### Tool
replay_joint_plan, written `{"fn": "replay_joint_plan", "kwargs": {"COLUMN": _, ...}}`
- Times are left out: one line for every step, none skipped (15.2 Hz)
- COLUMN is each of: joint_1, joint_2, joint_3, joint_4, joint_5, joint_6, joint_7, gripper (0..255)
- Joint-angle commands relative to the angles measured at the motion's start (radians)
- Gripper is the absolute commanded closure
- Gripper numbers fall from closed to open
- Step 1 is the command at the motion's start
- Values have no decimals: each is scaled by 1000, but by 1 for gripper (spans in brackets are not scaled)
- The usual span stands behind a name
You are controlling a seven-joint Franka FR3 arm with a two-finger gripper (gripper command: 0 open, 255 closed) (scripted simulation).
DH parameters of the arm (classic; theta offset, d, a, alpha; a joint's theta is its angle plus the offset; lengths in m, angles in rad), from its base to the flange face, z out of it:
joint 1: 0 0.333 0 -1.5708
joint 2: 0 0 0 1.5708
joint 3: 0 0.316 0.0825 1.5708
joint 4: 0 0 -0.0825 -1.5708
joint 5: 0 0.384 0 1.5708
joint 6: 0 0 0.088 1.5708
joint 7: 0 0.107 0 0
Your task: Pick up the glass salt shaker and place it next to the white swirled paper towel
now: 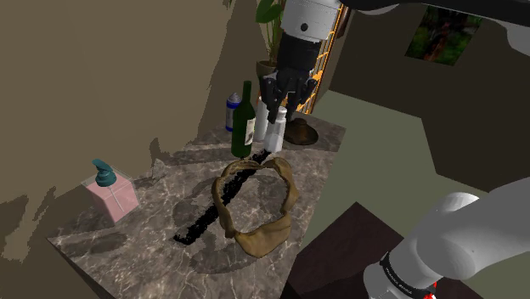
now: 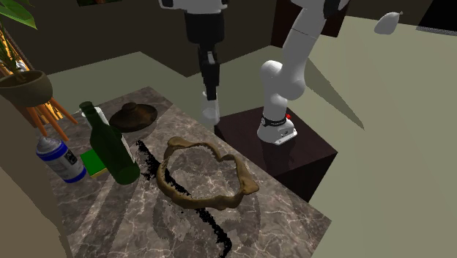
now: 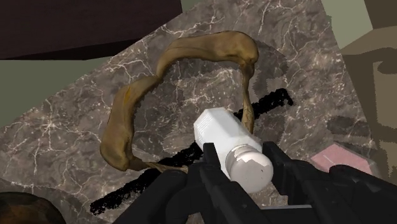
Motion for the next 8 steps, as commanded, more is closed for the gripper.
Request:
{"fn": "replay_joint_plan", "kwargs": {"joint_1": -16, "joint_2": 18, "joint_3": -29, "joint_4": 8, "joint_5": -14, "joint_6": 3, "joint_7": -45, "gripper": 255}}
{"fn": "replay_joint_plan", "kwargs": {"joint_1": -25, "joint_2": 27, "joint_3": -43, "joint_4": 13, "joint_5": -21, "joint_6": 2, "joint_7": -66, "gripper": 255}}
{"fn": "replay_joint_plan", "kwargs": {"joint_1": -33, "joint_2": 36, "joint_3": -57, "joint_4": 20, "joint_5": -27, "joint_6": 2, "joint_7": -88, "gripper": 255}}
{"fn": "replay_joint_plan", "kwargs": {"joint_1": -42, "joint_2": 47, "joint_3": -71, "joint_4": 28, "joint_5": -34, "joint_6": 1, "joint_7": -109, "gripper": 255}}
{"fn": "replay_joint_plan", "kwargs": {"joint_1": -50, "joint_2": 58, "joint_3": -85, "joint_4": 37, "joint_5": -40, "joint_6": 1, "joint_7": -130, "gripper": 255}}
{"fn": "replay_joint_plan", "kwargs": {"joint_1": -59, "joint_2": 71, "joint_3": -98, "joint_4": 47, "joint_5": -47, "joint_6": 0, "joint_7": -150, "gripper": 255}}
{"fn": "replay_joint_plan", "kwargs": {"joint_1": -68, "joint_2": 84, "joint_3": -111, "joint_4": 58, "joint_5": -53, "joint_6": -1, "joint_7": -171, "gripper": 255}}
{"fn": "replay_joint_plan", "kwargs": {"joint_1": -76, "joint_2": 98, "joint_3": -124, "joint_4": 71, "joint_5": -60, "joint_6": -2, "joint_7": -191, "gripper": 255}}
